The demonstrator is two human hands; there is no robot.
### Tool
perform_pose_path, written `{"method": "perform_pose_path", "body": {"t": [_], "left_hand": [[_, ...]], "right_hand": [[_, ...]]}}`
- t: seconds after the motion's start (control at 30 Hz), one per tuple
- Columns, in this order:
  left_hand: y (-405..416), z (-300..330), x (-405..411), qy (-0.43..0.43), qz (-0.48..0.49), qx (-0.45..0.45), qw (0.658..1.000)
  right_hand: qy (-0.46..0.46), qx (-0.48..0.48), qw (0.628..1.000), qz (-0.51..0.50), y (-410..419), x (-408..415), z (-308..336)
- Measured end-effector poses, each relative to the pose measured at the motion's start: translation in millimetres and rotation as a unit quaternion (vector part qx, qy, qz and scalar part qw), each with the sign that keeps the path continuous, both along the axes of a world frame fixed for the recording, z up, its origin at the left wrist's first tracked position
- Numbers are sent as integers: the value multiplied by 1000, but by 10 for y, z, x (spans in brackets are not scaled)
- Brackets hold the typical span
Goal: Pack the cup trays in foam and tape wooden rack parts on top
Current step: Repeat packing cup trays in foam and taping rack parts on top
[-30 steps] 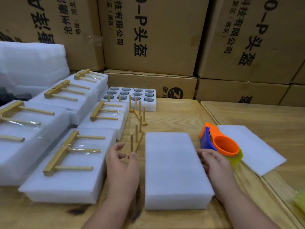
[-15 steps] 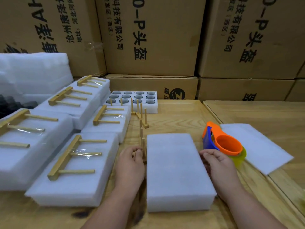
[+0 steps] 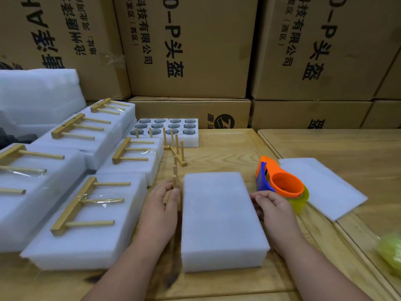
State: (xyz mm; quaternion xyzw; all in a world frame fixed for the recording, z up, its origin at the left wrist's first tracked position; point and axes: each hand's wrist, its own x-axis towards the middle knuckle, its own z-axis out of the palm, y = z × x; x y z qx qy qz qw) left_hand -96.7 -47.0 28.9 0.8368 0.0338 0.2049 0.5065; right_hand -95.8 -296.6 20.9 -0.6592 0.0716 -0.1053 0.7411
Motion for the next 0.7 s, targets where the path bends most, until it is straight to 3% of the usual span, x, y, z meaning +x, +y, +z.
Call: {"method": "perform_pose_path", "body": {"t": [0.17,0.27,0.4,0.5,0.6,0.7], "left_hand": [[-45,276,-96,-49,7,-62,997],[-133,436,-154,-91,-16,-52,994],[-285,611,-222,-200,-47,146,968],[-452,649,-296,-238,-80,245,936],[-614,610,-365,-240,-114,309,913],[-679,509,-380,-176,-173,358,901]], "right_hand": [[-3,-3,1000,-4,0,4,8],[-4,-6,1000,-5,1,0,10],[-6,-11,1000,-3,-2,-2,15],[-8,-6,1000,-5,-1,-2,12],[-11,-3,1000,-1,2,-10,18],[-10,4,1000,4,-5,-27,24]]}}
